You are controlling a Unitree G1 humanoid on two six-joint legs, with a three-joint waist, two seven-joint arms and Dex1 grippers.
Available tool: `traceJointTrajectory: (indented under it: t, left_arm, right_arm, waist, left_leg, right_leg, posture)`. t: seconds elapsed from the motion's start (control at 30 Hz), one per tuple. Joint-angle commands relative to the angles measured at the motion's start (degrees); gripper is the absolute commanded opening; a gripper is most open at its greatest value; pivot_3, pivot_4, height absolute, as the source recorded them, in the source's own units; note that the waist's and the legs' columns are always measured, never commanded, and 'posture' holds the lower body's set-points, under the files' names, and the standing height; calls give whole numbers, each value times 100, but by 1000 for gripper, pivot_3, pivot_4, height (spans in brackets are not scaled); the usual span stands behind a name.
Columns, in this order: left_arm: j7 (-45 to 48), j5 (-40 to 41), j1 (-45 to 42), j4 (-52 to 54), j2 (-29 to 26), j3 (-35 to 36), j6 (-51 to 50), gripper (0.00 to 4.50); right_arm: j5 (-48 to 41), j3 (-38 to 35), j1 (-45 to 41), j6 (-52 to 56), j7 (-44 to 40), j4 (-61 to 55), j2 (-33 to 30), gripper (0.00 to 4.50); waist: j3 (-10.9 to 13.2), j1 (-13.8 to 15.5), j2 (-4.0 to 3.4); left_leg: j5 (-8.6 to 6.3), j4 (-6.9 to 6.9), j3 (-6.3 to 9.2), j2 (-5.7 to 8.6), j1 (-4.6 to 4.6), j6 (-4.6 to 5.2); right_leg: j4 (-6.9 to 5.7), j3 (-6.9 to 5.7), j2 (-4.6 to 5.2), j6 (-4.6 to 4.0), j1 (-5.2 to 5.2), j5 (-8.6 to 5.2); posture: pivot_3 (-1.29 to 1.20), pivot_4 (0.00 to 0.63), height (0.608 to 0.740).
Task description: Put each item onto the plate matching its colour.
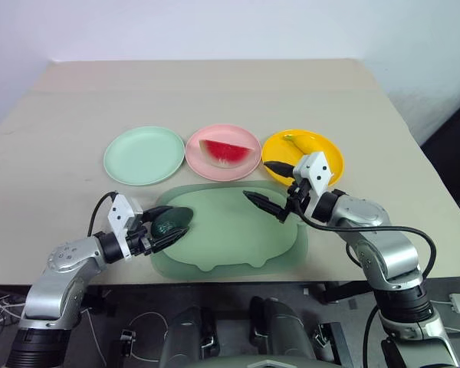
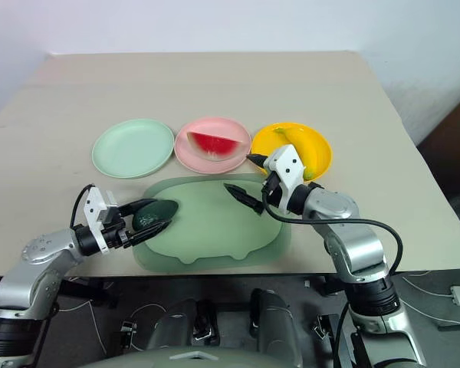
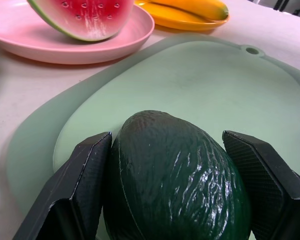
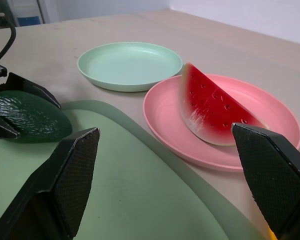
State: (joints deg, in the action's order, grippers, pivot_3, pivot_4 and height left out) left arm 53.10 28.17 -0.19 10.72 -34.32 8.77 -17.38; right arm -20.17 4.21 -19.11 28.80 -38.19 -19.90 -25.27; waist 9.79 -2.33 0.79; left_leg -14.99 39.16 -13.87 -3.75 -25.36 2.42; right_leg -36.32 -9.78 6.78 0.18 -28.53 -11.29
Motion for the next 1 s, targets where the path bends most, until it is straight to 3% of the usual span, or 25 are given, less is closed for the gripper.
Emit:
traceJointTrajectory:
  t: [0.03,0.23,0.43,0.63,0.87,1.0]
  left_arm:
    - [-237,154,-328,-126,-84,621,220,3229]
    - [-877,-89,-1413,-1167,11,1003,441,3229]
    - [-1642,-735,-2423,-2059,102,605,298,3229]
    - [-1617,-989,-3244,-3060,322,227,367,3229]
    - [-1805,-1041,-3370,-3184,420,253,223,3229]
    - [-1917,-1053,-3365,-3215,394,289,87,4486]
  right_arm:
    - [-47,-40,-35,-119,12,-130,36,4500]
    - [-30,44,46,-182,27,-134,116,4500]
    - [38,74,11,-253,65,-9,183,4500]
    - [221,36,-100,-449,33,311,109,4500]
    - [203,-28,-158,-442,54,304,60,4500]
    - [218,-35,-114,-426,90,258,39,4500]
  waist:
    - [0,6,0]
    - [0,41,1]
    - [-1,42,6]
    - [-2,31,8]
    - [-2,-22,8]
    - [-2,-13,8]
  left_leg:
    - [0,0,1,0,0,0]
    - [1,4,2,1,1,1]
    - [1,7,2,1,2,2]
    - [2,11,0,2,3,3]
    - [8,11,1,2,8,12]
    - [6,25,3,2,13,8]
  right_leg:
    - [0,0,0,0,0,0]
    - [-1,-3,0,1,6,1]
    - [-8,-7,-4,17,10,11]
    - [-13,-7,-7,20,11,12]
    - [-37,-7,-6,32,7,8]
    - [-65,-5,0,37,6,3]
  posture:
    - [0,150,696]
    - [0,150,696]
    - [0,150,696]
    - [0,150,696]
    - [0,150,696]
    - [0,150,696]
